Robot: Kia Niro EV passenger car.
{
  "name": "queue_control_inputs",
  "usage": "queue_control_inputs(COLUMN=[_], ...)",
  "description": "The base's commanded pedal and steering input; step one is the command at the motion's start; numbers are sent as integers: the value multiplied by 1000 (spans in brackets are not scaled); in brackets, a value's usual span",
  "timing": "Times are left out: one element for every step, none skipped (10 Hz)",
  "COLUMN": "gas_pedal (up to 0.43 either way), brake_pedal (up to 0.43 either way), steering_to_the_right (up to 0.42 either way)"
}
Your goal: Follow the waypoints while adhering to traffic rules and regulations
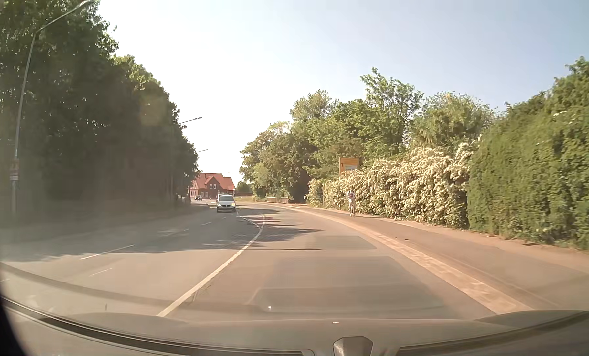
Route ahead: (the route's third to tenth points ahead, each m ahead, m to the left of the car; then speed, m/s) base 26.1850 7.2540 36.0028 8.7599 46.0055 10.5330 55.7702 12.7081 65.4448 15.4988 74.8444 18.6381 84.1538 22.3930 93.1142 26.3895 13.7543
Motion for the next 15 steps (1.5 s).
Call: queue_control_inputs(gas_pedal=[157,157,157,157,157,157,157,157,157,157,157,157,157,157,150], brake_pedal=[6,6,6,6,6,6,6,6,6,6,6,6,6,6,6], steering_to_the_right=[-16,-18,-19,-20,-20,-20,-20,-20,-20,-20,-20,-20,-20,-20,-20])
